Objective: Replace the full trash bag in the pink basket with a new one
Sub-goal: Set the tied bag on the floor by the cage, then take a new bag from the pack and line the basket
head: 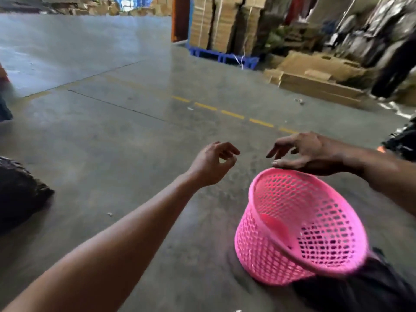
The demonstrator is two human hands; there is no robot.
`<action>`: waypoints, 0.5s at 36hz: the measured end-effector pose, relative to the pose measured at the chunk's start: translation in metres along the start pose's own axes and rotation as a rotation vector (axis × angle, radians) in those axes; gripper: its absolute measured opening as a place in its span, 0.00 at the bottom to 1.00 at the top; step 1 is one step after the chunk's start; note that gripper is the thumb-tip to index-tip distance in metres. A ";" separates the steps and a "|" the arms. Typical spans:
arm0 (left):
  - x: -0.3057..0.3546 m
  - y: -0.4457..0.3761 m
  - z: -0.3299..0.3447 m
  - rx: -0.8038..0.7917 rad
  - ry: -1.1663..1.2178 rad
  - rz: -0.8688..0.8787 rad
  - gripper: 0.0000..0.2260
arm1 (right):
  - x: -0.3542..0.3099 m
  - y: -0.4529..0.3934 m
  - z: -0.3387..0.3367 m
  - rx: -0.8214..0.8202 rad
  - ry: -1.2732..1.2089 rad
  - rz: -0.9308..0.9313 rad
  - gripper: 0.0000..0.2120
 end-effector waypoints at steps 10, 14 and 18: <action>0.159 0.034 0.166 -0.387 -0.061 0.332 0.09 | 0.162 0.113 0.009 0.156 -0.186 0.244 0.07; 0.211 0.054 0.237 -0.490 -0.124 0.412 0.18 | 0.223 0.159 0.023 0.296 -0.272 0.308 0.09; 0.227 0.064 0.295 -0.538 -0.335 0.367 0.31 | 0.285 0.196 0.040 0.421 -0.375 0.397 0.08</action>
Point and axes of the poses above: each hand's wrist, its own y-axis away from the middle knuckle, its own z-axis out of the palm, x = y × z, the point moved 7 cm from there along -y, towards the middle knuckle, and after that the axes turned 6 degrees about -y, right-handed, at the moved point
